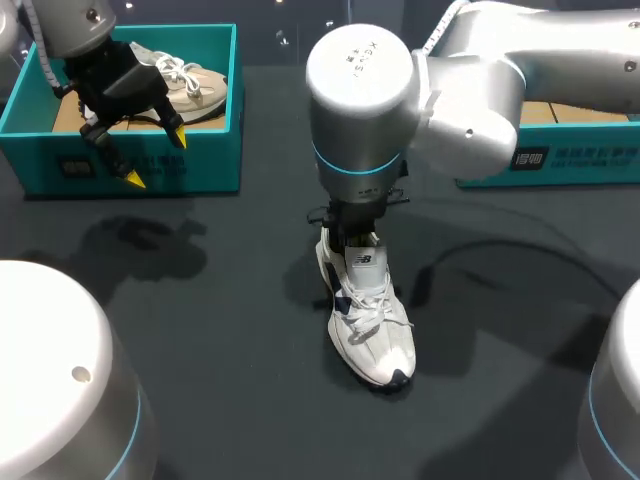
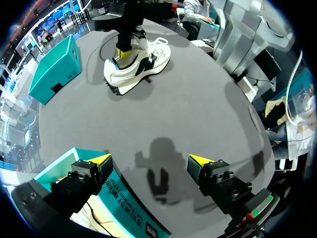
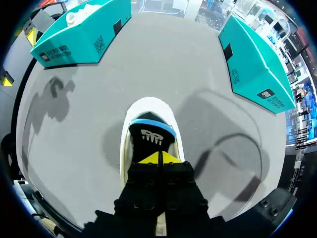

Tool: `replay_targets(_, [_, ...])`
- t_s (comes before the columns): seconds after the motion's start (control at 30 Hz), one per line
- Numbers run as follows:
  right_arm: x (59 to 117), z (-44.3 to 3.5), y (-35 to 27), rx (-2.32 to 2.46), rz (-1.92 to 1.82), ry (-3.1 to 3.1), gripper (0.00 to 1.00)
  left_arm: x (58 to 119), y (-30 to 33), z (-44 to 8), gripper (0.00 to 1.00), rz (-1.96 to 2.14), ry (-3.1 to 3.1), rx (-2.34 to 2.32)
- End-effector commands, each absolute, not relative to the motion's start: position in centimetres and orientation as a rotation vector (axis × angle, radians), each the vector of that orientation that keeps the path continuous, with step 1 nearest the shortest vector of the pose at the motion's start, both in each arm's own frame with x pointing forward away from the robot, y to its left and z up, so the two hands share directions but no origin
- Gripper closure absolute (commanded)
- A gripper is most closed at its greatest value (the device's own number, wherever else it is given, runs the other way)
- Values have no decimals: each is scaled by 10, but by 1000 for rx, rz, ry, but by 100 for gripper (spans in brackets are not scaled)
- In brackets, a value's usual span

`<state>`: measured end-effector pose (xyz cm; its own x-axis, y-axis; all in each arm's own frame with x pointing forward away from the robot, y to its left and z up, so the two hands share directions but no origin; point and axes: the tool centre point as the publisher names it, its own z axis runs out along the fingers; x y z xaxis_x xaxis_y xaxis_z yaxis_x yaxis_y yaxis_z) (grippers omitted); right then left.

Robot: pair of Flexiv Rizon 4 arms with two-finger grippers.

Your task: Take the shoe out of the shoebox, open the shoe tongue, remove and reinsert the insole, then place the shoe into the shoebox

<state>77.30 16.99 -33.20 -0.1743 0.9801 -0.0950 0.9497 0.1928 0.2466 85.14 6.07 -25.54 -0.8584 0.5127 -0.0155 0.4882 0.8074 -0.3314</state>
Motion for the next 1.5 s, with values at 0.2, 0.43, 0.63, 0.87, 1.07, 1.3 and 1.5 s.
replay_targets(0.2, [778, -309, 173, 1795, 287, 2192, 100, 851, 61, -255, 0, 501, -2915, -809])
replay_targets(0.43, [790, -313, 178, 1775, 310, 2213, 100, 851, 61, -255, 0, 501, -2915, -809])
replay_targets(0.63, [800, -318, 183, 1766, 328, 2236, 100, 851, 61, -255, 0, 501, -2915, -809])
replay_targets(0.87, [809, -328, 187, 1762, 317, 2269, 100, 851, 61, -255, 0, 501, -2915, -809])
replay_targets(1.07, [815, -346, 186, 1794, 295, 2318, 100, 851, 61, -255, 0, 501, -2915, -809])
replay_targets(1.3, [812, -372, 184, 1846, 265, 2367, 100, 851, 61, -255, 0, 501, -2915, -809])
replay_targets(1.5, [807, -394, 180, 1899, 245, 2396, 100, 851, 61, -255, 0, 501, -2915, -809])
